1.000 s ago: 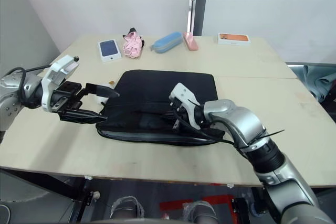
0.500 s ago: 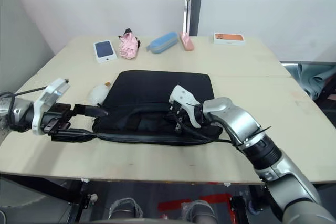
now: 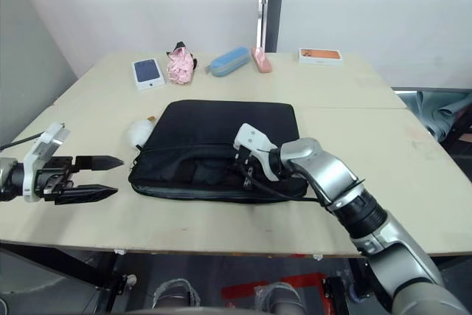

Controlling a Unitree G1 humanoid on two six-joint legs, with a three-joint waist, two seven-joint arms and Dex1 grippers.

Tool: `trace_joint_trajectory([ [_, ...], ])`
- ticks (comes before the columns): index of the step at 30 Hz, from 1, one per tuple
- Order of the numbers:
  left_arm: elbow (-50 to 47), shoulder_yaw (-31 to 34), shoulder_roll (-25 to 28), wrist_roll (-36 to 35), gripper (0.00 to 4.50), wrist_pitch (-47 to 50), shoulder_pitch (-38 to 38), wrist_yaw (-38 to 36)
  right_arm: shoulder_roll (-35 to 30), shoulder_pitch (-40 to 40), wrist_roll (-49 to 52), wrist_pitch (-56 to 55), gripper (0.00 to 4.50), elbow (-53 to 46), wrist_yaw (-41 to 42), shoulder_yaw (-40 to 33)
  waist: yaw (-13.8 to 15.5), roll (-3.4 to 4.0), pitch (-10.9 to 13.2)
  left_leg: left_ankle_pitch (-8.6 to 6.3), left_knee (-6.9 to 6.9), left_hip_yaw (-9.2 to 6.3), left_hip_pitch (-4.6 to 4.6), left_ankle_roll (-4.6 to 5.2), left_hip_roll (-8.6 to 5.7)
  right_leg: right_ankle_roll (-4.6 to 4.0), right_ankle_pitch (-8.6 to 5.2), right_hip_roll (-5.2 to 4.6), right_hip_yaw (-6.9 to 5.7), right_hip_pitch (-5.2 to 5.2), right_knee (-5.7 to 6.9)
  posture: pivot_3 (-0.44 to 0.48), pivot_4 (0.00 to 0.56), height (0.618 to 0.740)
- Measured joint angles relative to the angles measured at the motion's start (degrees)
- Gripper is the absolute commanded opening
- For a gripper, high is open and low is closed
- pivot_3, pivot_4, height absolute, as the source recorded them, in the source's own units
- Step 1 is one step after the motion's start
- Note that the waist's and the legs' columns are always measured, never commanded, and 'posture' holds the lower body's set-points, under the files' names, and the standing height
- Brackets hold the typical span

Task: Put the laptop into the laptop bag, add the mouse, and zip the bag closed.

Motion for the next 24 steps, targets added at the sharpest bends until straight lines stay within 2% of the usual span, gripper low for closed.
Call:
trace_joint_trajectory([
  [5, 9.6, 1.3, -5.5, 4.3, 4.5, -4.4, -5.7, 11.2, 0.4, 0.7, -0.6, 0.0, 0.07, 0.0, -0.2, -0.5, 0.0, -0.03, 0.0, 0.0, 0.01, 0.0, 0.07, 0.0, 0.01, -0.02, 0.01, 0.0, 0.0, 0.07, 0.01, 0.0, 0.15, 0.74],
  [7, 13.5, 1.6, -9.7, 5.8, 4.5, -4.1, -13.0, 20.5, 0.6, 1.0, -0.9, 0.3, 0.07, 0.1, -0.3, -0.9, 0.6, -0.05, 0.0, 0.0, 0.03, -0.03, 0.14, 0.0, 0.06, -0.07, 0.04, 0.02, -0.07, 0.18, 0.03, 0.0, 0.15, 0.74],
  [10, 18.6, 1.3, -11.8, 7.6, 4.5, -2.2, -20.9, 29.5, 1.0, 1.2, -1.0, 0.4, 0.07, 0.0, -0.4, -0.9, 0.6, -0.09, -0.1, 0.01, 0.06, 0.0, 0.28, -0.02, 0.06, -0.09, 0.06, 0.07, 0.03, 0.26, 0.04, 0.0, 0.15, 0.74],
  [14, 31.6, 1.0, -15.7, 10.5, 4.5, 1.8, -33.3, 40.3, 1.6, 1.9, -1.0, 0.9, 0.07, -0.5, -1.1, -1.3, 0.6, -0.1, -0.1, 0.03, 0.04, 0.0, 0.36, -0.08, 0.06, -0.07, 0.05, 0.1, 0.07, 0.37, -0.02, 0.0, 0.15, 0.74],
  [18, 44.0, -1.7, -18.4, 13.7, 4.5, 3.6, -40.5, 43.2, 1.9, 2.9, -1.0, 2.0, 0.07, -2.3, -2.3, -1.7, 0.5, -0.1, -0.1, 0.21, -0.1, -0.01, 0.34, -0.42, 0.07, -0.06, 0.05, 0.14, 0.04, 0.37, -0.19, 0.0, 0.15, 0.74],
  [24, 55.5, -6.3, -21.1, 19.3, 4.5, 0.8, -44.6, 41.6, 2.1, 4.7, -1.0, 3.7, 0.07, -5.1, -3.9, -2.7, 0.8, -0.1, -0.1, 0.21, -0.32, -0.02, 0.31, -0.46, 0.08, -0.06, 0.06, 0.16, -0.02, 0.4, -0.47, 0.0, 0.15, 0.74],
])
